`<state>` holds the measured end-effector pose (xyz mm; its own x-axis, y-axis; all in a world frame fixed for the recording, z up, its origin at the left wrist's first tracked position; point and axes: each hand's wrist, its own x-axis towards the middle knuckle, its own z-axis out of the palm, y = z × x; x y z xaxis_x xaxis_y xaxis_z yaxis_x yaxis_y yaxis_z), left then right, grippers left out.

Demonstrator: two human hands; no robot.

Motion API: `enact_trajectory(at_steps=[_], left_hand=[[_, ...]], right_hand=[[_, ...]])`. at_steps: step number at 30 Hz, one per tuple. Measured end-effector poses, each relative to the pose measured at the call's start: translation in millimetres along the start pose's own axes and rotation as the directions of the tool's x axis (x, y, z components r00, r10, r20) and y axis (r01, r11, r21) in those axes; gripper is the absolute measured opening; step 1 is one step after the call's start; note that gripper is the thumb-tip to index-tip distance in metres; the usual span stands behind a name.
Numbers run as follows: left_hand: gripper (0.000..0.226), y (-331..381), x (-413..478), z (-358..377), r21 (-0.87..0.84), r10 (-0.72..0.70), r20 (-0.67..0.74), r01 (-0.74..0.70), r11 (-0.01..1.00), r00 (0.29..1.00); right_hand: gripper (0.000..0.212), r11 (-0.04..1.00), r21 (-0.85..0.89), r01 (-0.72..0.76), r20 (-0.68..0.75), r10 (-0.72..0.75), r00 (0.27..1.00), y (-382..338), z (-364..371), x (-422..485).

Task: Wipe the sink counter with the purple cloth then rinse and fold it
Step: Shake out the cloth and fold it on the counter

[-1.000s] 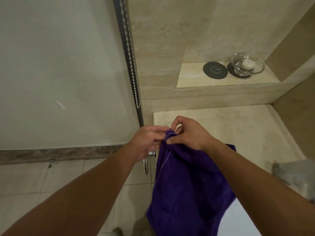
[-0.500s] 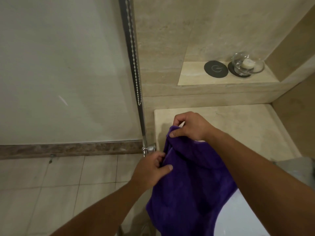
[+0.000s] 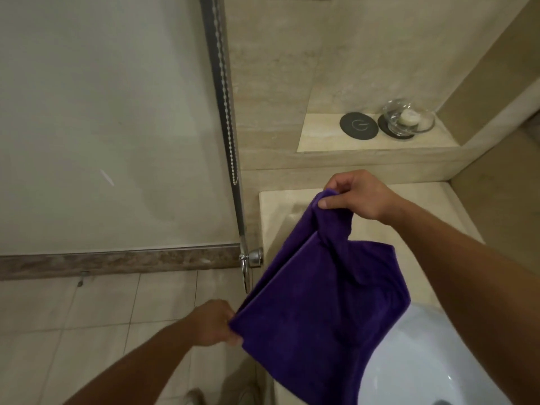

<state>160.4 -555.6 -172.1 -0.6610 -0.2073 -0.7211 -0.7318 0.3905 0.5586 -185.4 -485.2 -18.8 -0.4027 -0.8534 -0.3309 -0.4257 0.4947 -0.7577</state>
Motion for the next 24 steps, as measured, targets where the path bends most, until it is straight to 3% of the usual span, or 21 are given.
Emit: enact_trajectory(at_steps=[3,6,7,10,13,15,17,20,22,24], left_hand=[[0.018,-2,-11,-25,0.051,0.054,-0.139,-0.047,0.998,0.989],[0.05,12,-20,-69,0.118,0.101,-0.305,-0.068,0.991,0.947],[0.048,20,-25,-87,0.177,0.15,-0.33,-0.095,0.98,0.932],[0.007,50,-43,-140,0.233,0.281,-0.445,-0.193,0.953,0.85],[0.019,85,-69,-184,0.165,0.325,-0.53,-0.281,0.945,0.783],[0.025,111,-93,-211,0.128,0.347,-0.525,-0.332,0.935,0.777],[0.008,136,-120,-230,0.049,0.384,-0.503,-0.419,0.907,0.774],[0.059,170,-158,-255,0.073,0.436,-0.482,-0.461,0.884,0.76],[0.046,193,-179,-270,0.117,0.49,-0.506,-0.507,0.854,0.709],[0.011,211,-193,-284,0.1,0.519,-0.569,-0.573,0.814,0.638]], right_hand=[[0.015,1.0,0.005,-0.008,-0.006,0.008,1.0,1,-23,-16],[0.009,1.0,0.021,-0.011,-0.048,0.012,0.999,3,-54,-37],[0.008,0.999,0.034,-0.012,-0.067,0.015,0.998,3,-66,-46],[0.009,0.995,0.099,-0.024,-0.122,0.036,0.992,4,-102,-72],[0.017,0.996,0.077,-0.033,-0.135,0.043,0.99,-1,-128,-101],[0.016,0.991,0.135,-0.013,-0.156,0.034,0.987,-10,-141,-122],[0.009,0.963,0.269,0.016,-0.202,0.04,0.978,-22,-153,-146],[0.056,0.917,0.386,0.105,-0.259,-0.002,0.966,-36,-168,-176],[0.061,0.883,0.434,0.177,-0.301,-0.044,0.953,-48,-174,-195],[0.042,0.855,0.461,0.238,-0.344,-0.075,0.936,-63,-175,-211]])
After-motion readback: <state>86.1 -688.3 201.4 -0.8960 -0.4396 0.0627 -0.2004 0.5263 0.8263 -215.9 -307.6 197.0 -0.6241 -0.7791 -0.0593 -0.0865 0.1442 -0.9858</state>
